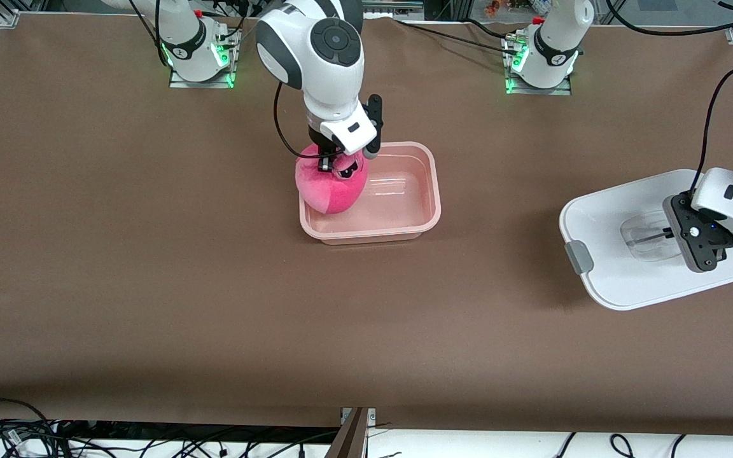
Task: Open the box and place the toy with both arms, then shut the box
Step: 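Lift the pink toy with the right gripper and carry it over the tub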
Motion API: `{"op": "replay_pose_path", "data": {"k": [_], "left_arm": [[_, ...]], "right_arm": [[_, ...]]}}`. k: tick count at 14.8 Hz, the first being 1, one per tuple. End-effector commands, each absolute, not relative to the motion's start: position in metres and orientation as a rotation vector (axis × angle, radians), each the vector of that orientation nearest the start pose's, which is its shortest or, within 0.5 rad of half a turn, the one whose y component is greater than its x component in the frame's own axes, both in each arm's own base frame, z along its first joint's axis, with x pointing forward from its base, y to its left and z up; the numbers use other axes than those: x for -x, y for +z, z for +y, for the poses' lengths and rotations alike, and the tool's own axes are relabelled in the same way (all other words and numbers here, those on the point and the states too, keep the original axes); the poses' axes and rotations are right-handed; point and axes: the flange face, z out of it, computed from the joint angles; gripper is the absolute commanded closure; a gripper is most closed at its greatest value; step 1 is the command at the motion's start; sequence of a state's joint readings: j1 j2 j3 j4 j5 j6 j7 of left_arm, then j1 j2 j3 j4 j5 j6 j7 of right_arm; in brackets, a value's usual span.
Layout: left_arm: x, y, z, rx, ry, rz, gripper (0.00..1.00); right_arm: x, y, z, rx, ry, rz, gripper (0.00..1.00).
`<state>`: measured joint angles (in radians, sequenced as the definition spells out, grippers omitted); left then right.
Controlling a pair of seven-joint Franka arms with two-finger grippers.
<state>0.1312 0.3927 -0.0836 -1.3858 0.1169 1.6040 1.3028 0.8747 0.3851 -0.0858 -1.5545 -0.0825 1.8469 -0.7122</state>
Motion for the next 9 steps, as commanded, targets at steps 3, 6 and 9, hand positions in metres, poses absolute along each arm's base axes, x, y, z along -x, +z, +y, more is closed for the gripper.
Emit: {"op": "replay_pose_path", "data": {"k": [3, 6, 9], "left_arm": [[-0.657, 0.481, 0.053, 2.533, 0.302, 1.908, 1.00], [-0.657, 0.481, 0.053, 2.533, 0.302, 1.908, 1.00], [-0.657, 0.481, 0.053, 2.533, 0.302, 1.908, 1.00]], "right_arm": [[-0.482, 0.418, 0.485, 2.340, 0.121, -2.292, 1.00], [-0.484, 0.393, 0.489, 2.376, 0.165, -2.260, 1.00], [-0.490, 0.373, 0.495, 2.376, 0.109, -2.255, 1.00]]}}
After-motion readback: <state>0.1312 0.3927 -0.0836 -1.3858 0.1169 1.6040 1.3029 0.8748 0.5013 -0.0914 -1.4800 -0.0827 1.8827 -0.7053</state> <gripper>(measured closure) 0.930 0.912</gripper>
